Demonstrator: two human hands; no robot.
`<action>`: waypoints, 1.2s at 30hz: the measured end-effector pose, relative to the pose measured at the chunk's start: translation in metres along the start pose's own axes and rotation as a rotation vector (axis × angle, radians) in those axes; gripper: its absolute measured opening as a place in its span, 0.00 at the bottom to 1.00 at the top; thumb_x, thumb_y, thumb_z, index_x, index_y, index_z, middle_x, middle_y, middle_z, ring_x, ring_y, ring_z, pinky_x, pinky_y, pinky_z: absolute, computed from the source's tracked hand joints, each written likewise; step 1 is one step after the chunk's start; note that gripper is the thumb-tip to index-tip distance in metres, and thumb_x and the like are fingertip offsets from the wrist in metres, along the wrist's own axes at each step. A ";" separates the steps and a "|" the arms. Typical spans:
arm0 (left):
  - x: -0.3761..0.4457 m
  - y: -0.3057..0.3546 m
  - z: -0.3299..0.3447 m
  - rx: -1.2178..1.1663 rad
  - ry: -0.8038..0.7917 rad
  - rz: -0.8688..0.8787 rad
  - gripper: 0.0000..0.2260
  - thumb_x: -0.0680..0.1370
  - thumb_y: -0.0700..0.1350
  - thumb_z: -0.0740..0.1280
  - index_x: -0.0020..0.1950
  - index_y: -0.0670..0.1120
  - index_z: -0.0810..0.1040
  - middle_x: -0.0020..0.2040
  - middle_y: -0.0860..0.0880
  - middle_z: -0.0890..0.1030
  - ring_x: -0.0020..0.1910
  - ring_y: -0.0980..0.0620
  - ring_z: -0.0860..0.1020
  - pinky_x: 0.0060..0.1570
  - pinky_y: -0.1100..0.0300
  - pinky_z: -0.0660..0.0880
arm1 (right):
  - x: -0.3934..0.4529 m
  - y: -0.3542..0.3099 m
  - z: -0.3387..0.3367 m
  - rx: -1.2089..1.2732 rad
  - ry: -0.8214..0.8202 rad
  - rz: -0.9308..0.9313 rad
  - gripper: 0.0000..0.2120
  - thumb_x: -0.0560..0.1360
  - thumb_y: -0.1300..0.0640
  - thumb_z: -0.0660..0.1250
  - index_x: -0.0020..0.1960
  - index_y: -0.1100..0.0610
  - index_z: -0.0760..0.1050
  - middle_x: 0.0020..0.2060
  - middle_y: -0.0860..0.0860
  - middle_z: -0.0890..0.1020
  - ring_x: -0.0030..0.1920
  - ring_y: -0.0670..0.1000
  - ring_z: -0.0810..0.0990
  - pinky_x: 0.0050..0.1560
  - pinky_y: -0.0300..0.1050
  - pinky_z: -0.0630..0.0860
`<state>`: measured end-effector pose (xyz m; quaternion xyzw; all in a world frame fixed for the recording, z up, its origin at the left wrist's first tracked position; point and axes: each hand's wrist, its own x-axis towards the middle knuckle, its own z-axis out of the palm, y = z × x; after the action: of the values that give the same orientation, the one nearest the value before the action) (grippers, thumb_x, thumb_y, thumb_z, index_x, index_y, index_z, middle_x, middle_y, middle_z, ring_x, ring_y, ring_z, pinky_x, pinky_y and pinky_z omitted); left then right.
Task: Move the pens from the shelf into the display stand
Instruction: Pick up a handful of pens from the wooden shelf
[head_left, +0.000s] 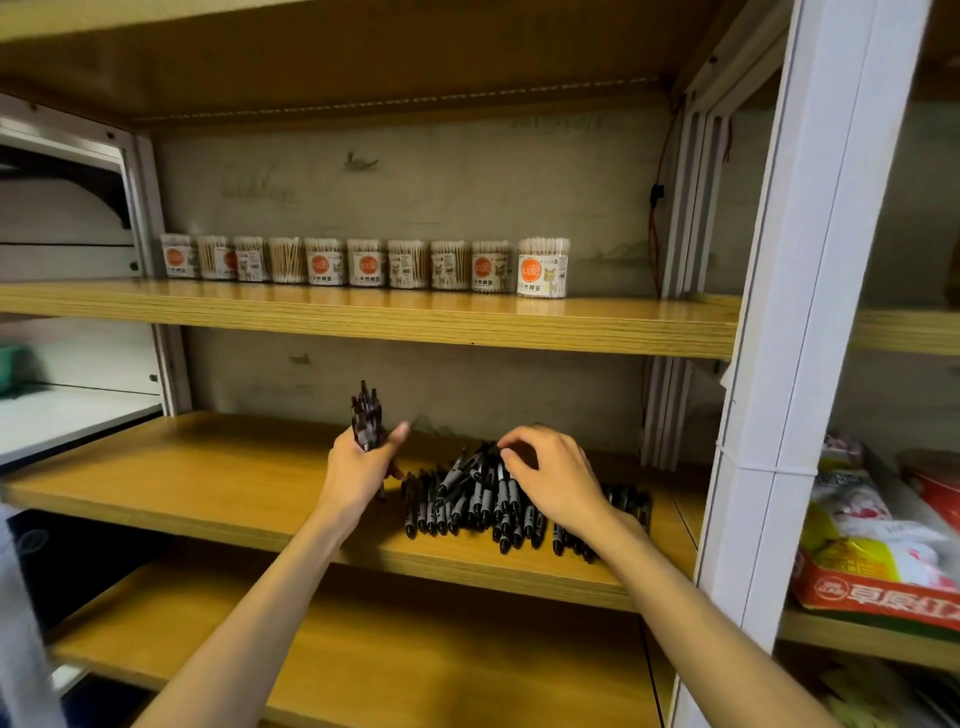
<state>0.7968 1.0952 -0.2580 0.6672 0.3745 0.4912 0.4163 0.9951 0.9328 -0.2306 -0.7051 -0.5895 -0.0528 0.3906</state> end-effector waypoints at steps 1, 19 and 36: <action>-0.001 -0.001 0.000 0.012 0.000 0.010 0.16 0.73 0.61 0.72 0.50 0.51 0.78 0.37 0.49 0.83 0.34 0.58 0.81 0.37 0.61 0.74 | 0.000 0.000 0.000 -0.003 -0.006 -0.002 0.09 0.82 0.49 0.64 0.59 0.46 0.80 0.60 0.43 0.81 0.62 0.46 0.77 0.56 0.43 0.68; -0.011 -0.009 0.003 -0.046 -0.072 -0.145 0.10 0.78 0.48 0.72 0.37 0.50 0.78 0.26 0.52 0.75 0.30 0.49 0.73 0.37 0.55 0.68 | -0.011 -0.013 0.001 -0.020 -0.055 0.014 0.13 0.83 0.44 0.59 0.58 0.47 0.79 0.56 0.44 0.80 0.58 0.47 0.77 0.59 0.50 0.72; -0.074 0.039 -0.042 0.073 -0.067 -0.164 0.09 0.79 0.46 0.71 0.44 0.44 0.73 0.24 0.52 0.66 0.21 0.53 0.62 0.24 0.58 0.60 | -0.043 -0.060 -0.004 0.087 -0.046 -0.140 0.08 0.82 0.46 0.63 0.57 0.45 0.79 0.50 0.41 0.79 0.50 0.43 0.76 0.48 0.42 0.70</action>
<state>0.7417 1.0209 -0.2400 0.6650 0.4314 0.4190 0.4428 0.9315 0.8964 -0.2213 -0.6454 -0.6479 -0.0381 0.4028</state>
